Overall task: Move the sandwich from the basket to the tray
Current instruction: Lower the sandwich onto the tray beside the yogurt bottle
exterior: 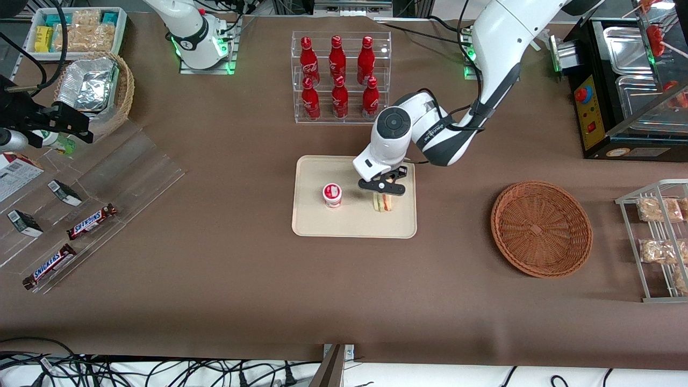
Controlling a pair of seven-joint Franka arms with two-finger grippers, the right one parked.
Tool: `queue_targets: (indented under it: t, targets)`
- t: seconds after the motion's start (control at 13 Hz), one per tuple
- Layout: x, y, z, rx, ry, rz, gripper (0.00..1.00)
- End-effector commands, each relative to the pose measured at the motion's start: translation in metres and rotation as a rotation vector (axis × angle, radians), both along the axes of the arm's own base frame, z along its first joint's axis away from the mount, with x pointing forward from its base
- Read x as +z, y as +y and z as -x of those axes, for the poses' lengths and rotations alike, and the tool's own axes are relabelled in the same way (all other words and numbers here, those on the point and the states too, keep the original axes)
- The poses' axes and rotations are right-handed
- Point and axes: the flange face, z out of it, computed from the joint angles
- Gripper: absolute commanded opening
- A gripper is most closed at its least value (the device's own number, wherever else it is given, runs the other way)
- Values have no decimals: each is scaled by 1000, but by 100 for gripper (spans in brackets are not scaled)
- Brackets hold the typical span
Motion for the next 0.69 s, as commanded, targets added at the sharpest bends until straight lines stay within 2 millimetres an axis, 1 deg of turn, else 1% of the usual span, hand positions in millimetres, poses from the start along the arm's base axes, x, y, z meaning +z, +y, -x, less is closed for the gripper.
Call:
queue_targets:
  t: [0.0,0.08,0.15,0.31,0.54,0.62]
  targets:
    - [-2,0,2,13,-21,-12,80]
    - [-1,0,1,15,-22,-13,100]
    - [3,1,0,19,-25,-17,100]
    - [21,5,-10,34,-47,-14,100]
    - [73,19,-35,95,-83,-12,100]
    - [93,25,-46,142,-75,9,100]
